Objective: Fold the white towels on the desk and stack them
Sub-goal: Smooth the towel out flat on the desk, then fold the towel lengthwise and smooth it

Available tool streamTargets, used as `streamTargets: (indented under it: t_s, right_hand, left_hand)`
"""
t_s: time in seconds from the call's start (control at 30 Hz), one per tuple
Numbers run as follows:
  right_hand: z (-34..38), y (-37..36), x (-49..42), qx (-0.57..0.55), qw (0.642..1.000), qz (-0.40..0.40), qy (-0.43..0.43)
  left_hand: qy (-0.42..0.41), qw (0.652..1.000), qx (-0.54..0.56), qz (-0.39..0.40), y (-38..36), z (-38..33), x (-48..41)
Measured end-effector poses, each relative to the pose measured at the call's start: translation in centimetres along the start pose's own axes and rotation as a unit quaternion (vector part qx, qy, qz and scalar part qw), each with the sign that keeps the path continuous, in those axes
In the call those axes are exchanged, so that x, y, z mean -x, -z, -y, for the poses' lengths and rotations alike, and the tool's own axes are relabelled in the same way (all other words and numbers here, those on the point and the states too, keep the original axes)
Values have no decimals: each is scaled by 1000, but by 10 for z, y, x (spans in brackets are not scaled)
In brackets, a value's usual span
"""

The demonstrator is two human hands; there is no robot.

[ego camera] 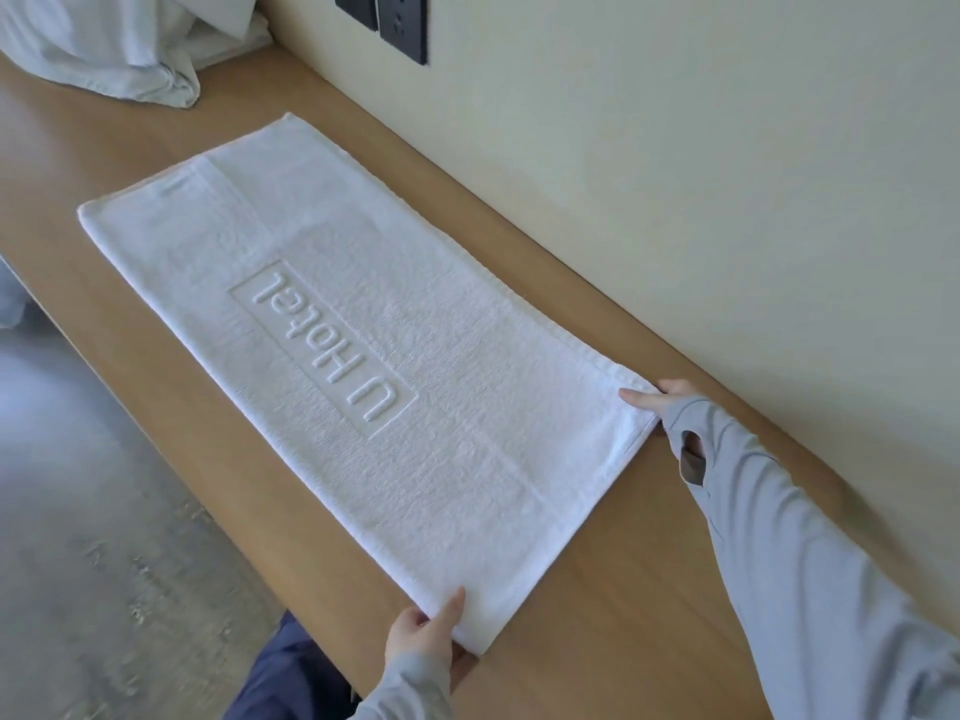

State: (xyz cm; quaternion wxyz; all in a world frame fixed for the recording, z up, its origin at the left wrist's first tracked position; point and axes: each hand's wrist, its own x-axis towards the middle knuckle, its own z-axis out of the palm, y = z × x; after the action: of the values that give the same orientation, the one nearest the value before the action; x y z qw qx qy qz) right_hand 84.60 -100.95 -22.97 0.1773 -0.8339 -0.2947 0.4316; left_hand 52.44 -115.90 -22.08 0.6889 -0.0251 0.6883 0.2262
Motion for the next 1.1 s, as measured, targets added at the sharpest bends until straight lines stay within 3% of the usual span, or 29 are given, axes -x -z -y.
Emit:
streamTargets:
  t_s: [0.2, 0.53, 0.77, 0.93, 1.0, 1.1]
  right_hand:
    - [28, 9, 14, -121, 991, 8, 55]
    - [137, 2, 40, -275, 951, 78, 119]
    - [240, -45, 47, -417, 892, 85, 155]
    - [314, -89, 46, -508, 842, 132, 125]
    - [342, -110, 40, -492, 847, 142, 140]
    - [386, -148, 31, -400, 890, 100, 192]
  left_hand:
    - [-45, 999, 6, 24, 13, -28, 26]
    - [-159, 983, 88, 33, 37, -123, 63]
    - [-174, 956, 209, 111, 72, -227, 51]
    - [-176, 929, 262, 192, 115, -303, 15]
    - [-211, 944, 191, 168, 127, -332, -4]
    - [-274, 954, 98, 78, 145, -379, -32]
